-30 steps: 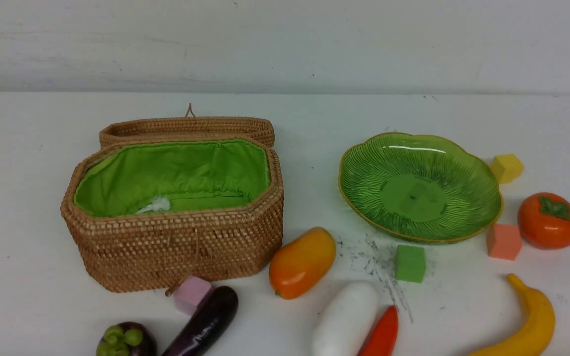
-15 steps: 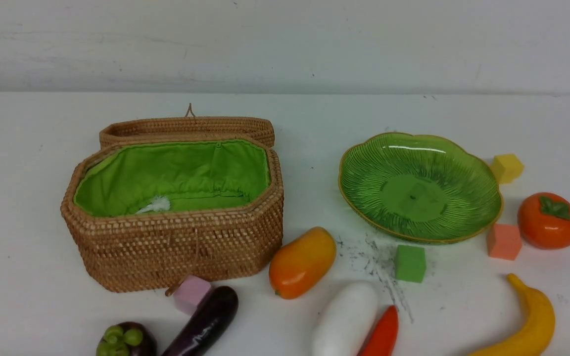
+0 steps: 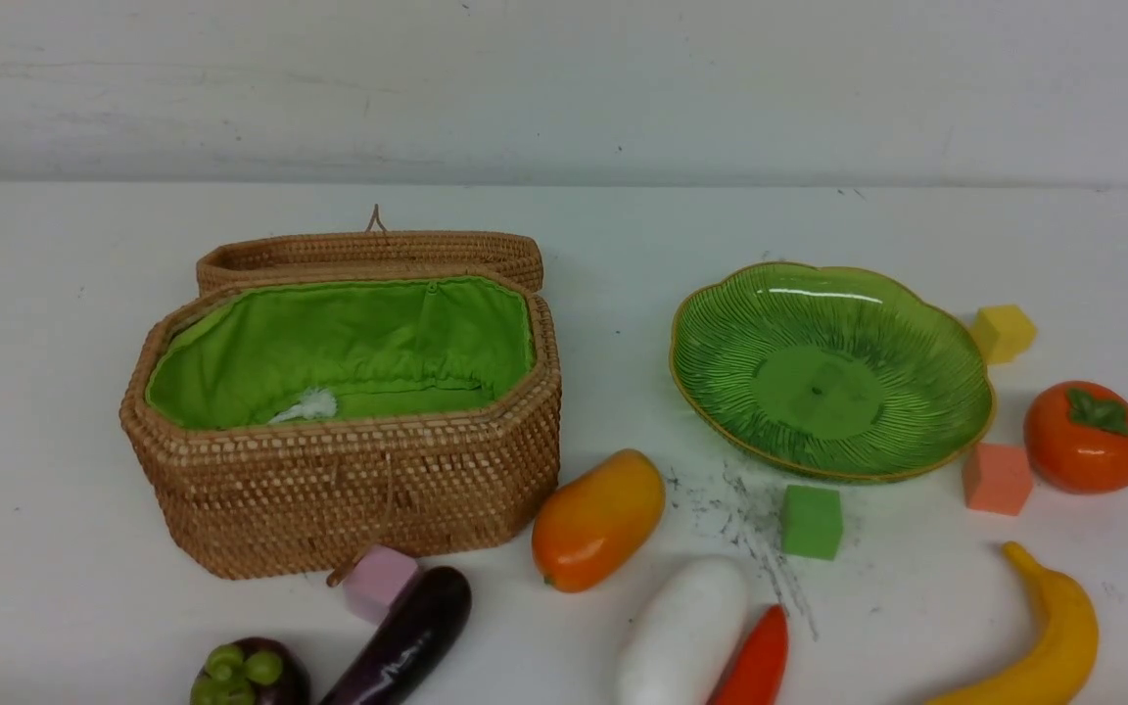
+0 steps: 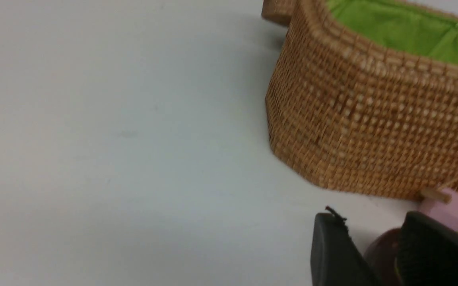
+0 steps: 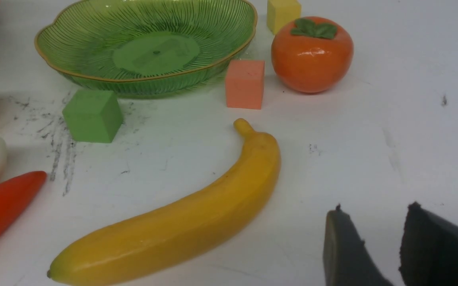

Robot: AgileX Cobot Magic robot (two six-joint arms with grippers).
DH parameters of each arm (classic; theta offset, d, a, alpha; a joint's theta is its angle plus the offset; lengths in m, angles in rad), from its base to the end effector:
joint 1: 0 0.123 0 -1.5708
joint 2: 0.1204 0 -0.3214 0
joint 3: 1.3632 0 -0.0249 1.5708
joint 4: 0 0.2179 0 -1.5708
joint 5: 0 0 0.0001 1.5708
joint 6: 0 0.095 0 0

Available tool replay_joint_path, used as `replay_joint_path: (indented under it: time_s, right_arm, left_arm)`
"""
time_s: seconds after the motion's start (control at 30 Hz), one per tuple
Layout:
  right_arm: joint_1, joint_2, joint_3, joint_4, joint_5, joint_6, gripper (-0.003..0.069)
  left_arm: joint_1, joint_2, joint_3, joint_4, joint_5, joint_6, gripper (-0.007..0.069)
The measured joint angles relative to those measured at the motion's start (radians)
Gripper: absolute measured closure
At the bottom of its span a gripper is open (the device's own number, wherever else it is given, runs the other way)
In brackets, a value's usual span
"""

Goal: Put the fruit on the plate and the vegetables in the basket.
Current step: Use the left arm to grab an eggplant and put it into the left basket

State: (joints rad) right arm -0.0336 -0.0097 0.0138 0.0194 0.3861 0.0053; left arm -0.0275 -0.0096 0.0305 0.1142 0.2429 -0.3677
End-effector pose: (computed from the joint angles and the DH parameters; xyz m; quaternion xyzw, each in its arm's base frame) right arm -0.0137 0.0012 0.1730 0.0207 0.8054 -0.0001 0.5923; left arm -0.0101 0.0029 0.1812 -0.0964 0.7601 -0.0806 0.6375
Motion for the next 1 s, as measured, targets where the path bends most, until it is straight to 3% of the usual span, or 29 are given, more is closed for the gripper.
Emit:
replay_joint_path:
  time_s: [0.43, 0.77, 1.0]
  right_arm:
    - [0.0, 0.0, 0.0, 0.0, 0.0, 0.0, 0.0416]
    - [0.0, 0.0, 0.0, 0.0, 0.0, 0.0, 0.0416]
    - [0.0, 0.0, 0.0, 0.0, 0.0, 0.0, 0.0416]
  left_arm:
    - [0.0, 0.0, 0.0, -0.009, -0.099, -0.005, 0.0386]
    - [0.0, 0.0, -0.001, -0.02, -0.355, -0.028, 0.0386]
    - [0.0, 0.004, -0.197, 0.023, -0.214, -0.03, 0.0386]
